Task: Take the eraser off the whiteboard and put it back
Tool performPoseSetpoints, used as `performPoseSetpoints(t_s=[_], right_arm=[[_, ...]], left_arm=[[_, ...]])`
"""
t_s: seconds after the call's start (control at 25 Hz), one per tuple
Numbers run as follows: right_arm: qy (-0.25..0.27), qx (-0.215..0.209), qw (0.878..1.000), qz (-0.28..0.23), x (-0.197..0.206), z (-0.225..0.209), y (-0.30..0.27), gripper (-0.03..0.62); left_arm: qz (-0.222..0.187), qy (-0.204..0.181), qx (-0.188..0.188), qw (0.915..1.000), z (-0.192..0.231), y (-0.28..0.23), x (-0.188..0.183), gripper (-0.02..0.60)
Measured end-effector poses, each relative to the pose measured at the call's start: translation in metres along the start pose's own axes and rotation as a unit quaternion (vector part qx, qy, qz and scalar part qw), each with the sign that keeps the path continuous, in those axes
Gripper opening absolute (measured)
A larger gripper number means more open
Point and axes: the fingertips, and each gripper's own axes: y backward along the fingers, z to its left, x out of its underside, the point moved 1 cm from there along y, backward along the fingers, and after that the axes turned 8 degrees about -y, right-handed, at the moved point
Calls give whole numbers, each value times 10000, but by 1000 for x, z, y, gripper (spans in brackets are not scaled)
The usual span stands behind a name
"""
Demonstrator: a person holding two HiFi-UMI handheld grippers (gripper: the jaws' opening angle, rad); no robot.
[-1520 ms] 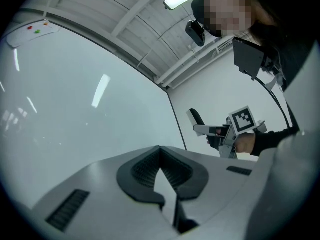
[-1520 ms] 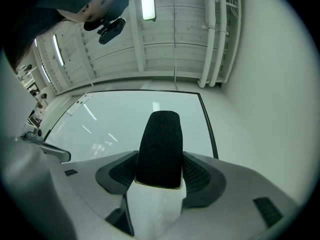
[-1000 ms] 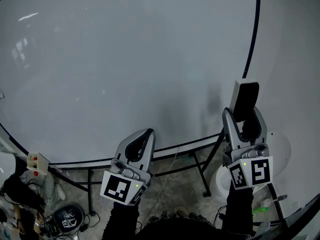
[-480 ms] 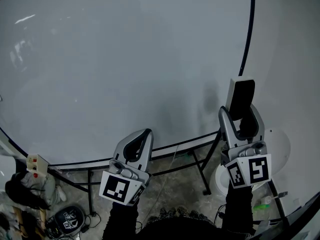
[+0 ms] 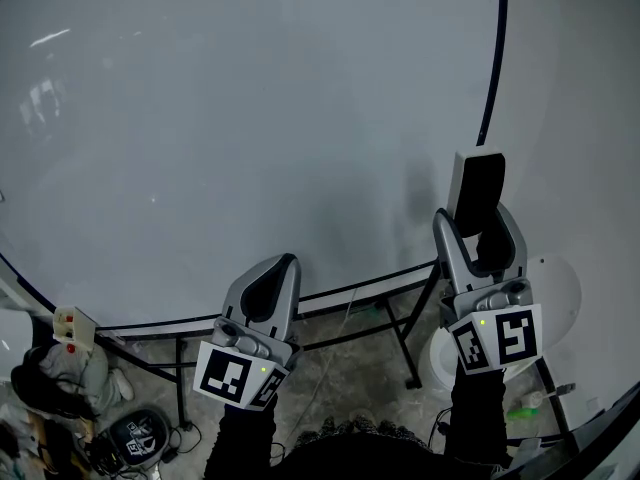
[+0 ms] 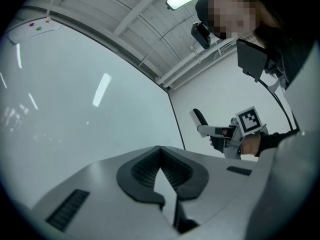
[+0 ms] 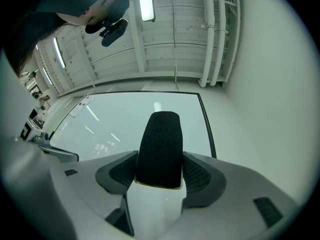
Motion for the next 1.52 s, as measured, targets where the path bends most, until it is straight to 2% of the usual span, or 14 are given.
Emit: performPoseSetpoints(t_s=[0.36,0.68,0.84,1.2,1.36,1.52], right_arm=[[-213,-150,9996,59,13,-4,-12,278],[-399,-422,9983,-35,18,-4,-39,278],[-501,-749,9959,-45,26,9,-61,278],[-667,-1738,9824,-129,42,66,-98,278],[-1020,-2344,9667,-136,48,105,-111,278],[-1153,-2774,9537,-111,53,142,-115,278]], left_arm=[[169,-7,-249,9995,5,-1,10,6],[313,-81,-705,9970,21,-2,19,6],[442,-178,-1055,9933,34,5,23,6],[726,-446,-2031,9754,63,44,21,6],[878,-536,-2497,9628,75,71,18,6],[1029,-618,-2864,9506,85,98,14,6]])
